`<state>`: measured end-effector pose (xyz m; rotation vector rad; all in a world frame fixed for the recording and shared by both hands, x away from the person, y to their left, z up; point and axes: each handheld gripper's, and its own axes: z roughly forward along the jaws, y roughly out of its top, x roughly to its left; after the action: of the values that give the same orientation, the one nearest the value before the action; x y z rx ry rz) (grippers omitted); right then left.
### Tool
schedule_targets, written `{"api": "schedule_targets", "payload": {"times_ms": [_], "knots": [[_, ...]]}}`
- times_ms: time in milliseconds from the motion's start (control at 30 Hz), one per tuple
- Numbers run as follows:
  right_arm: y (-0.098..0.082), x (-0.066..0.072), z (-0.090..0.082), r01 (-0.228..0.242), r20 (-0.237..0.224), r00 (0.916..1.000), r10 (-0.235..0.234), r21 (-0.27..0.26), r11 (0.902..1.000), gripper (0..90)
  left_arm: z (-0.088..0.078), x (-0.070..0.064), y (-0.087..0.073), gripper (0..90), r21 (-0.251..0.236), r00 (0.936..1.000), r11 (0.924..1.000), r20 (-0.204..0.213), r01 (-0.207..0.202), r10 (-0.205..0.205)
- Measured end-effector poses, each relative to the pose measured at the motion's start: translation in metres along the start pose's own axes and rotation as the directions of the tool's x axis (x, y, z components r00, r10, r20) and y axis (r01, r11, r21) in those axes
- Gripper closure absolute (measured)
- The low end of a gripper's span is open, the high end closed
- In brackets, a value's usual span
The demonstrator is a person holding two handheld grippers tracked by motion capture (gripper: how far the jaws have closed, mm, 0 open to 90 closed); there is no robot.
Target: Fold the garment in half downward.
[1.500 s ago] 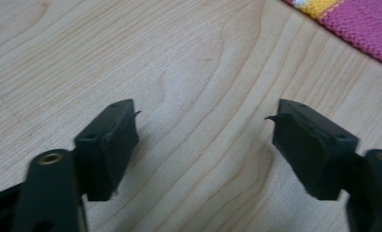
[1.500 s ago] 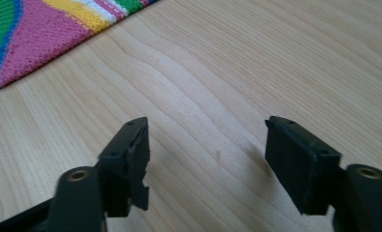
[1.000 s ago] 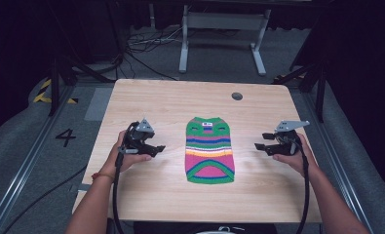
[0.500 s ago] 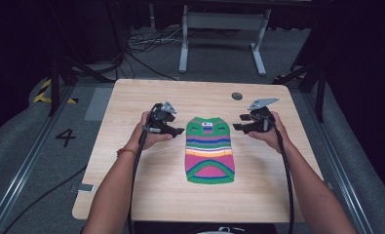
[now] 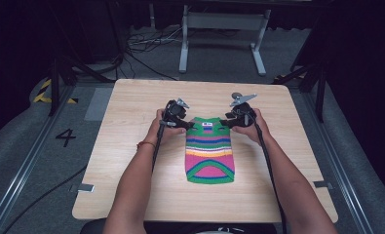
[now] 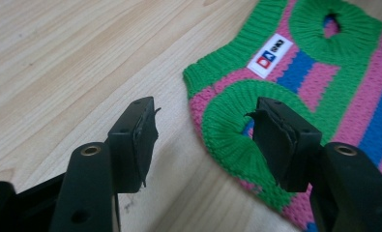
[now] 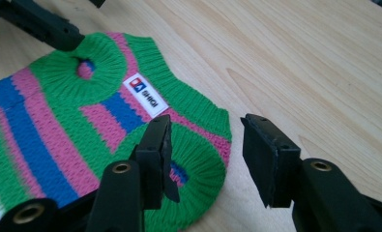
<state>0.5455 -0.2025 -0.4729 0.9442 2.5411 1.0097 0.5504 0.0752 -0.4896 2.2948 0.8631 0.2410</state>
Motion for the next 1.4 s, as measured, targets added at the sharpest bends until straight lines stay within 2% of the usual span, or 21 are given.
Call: {"api": "schedule_targets", "payload": {"times_ms": [67,133,233,300,367,533,567,667,700,767,833,900,1067,1100,1167,1400], "knots": [[0.000,-0.001,0.005,-0.001,0.004,1.0000,0.001,0.008,1.0000,55.5,0.004,0.002,0.000,40.7,-0.008,0.9996,0.9998,-0.021,0.019,-0.019],[0.000,-0.003,0.010,-0.013,0.010,0.9999,0.013,0.010,0.9999,56.0,0.007,0.005,0.001,39.1,-0.011,0.9991,0.9993,-0.022,0.036,-0.036],[-0.002,-0.006,0.016,-0.023,0.024,0.9995,0.022,0.022,0.9995,57.3,0.013,0.005,0.004,35.1,-0.018,0.9976,0.9987,-0.050,0.048,-0.049],[-0.004,-0.007,0.022,-0.024,0.037,0.9991,0.022,0.053,0.9983,57.2,0.017,0.004,0.007,35.3,-0.022,0.9973,0.9981,-0.044,0.058,-0.059],[-0.007,-0.009,0.025,-0.050,0.027,0.9985,0.049,0.041,0.9979,57.5,0.021,0.002,0.008,35.3,-0.017,0.9980,0.9991,-0.049,0.039,-0.039],[-0.009,-0.013,0.026,-0.074,-0.009,0.9972,0.075,0.033,0.9967,64.7,0.023,0.006,0.007,40.0,-0.021,0.9987,0.9985,-0.008,0.050,-0.050],[-0.010,-0.013,0.026,-0.080,-0.019,0.9966,0.081,0.033,0.9962,67.1,0.022,0.006,0.007,42.0,-0.023,0.9986,0.9983,0.000,0.053,-0.053],[-0.011,-0.014,0.026,-0.097,-0.044,0.9942,0.098,0.025,0.9950,73.6,0.022,0.004,0.008,56.8,-0.023,0.9986,0.9988,0.033,0.043,-0.042],[-0.011,-0.013,0.026,-0.103,-0.047,0.9934,0.104,0.026,0.9943,75.9,0.021,0.003,0.009,62.1,-0.016,0.9982,0.9992,0.050,0.036,-0.035],[-0.009,-0.011,0.025,-0.097,-0.044,0.9942,0.098,0.035,0.9947,81.2,0.021,0.001,0.010,71.3,-0.014,0.9983,0.9998,0.056,0.013,-0.013],[-0.008,-0.010,0.024,-0.097,-0.028,0.9948,0.098,0.032,0.9948,84.6,0.021,-0.002,0.012,76.6,-0.008,0.9993,1.0000,0.036,-0.003,0.004],[-0.007,-0.010,0.021,-0.088,-0.018,0.9959,0.089,0.015,0.9960,85.3,0.020,-0.004,0.015,81.6,-0.022,0.9999,0.9997,0.011,-0.013,0.013],[-0.001,-0.011,0.007,-0.073,-0.005,0.9973,0.073,-0.044,0.9963,85.4,0.015,-0.008,0.024,82.7,-0.048,0.9994,0.9985,-0.025,-0.027,0.025],[0.001,-0.011,0.004,-0.060,0.000,0.9982,0.060,-0.050,0.9969,85.4,0.013,-0.009,0.027,82.7,-0.046,0.9988,0.9982,-0.032,-0.039,0.038],[0.003,-0.011,-0.002,-0.046,0.007,0.9989,0.046,-0.051,0.9976,85.4,0.009,-0.012,0.032,82.8,-0.071,0.9982,0.9964,-0.043,-0.045,0.043],[0.010,-0.012,-0.029,-0.018,0.000,0.9998,0.018,-0.129,0.9915,85.4,-0.014,-0.022,0.044,82.8,-0.113,0.9944,0.9882,-0.033,-0.104,0.101]]}}
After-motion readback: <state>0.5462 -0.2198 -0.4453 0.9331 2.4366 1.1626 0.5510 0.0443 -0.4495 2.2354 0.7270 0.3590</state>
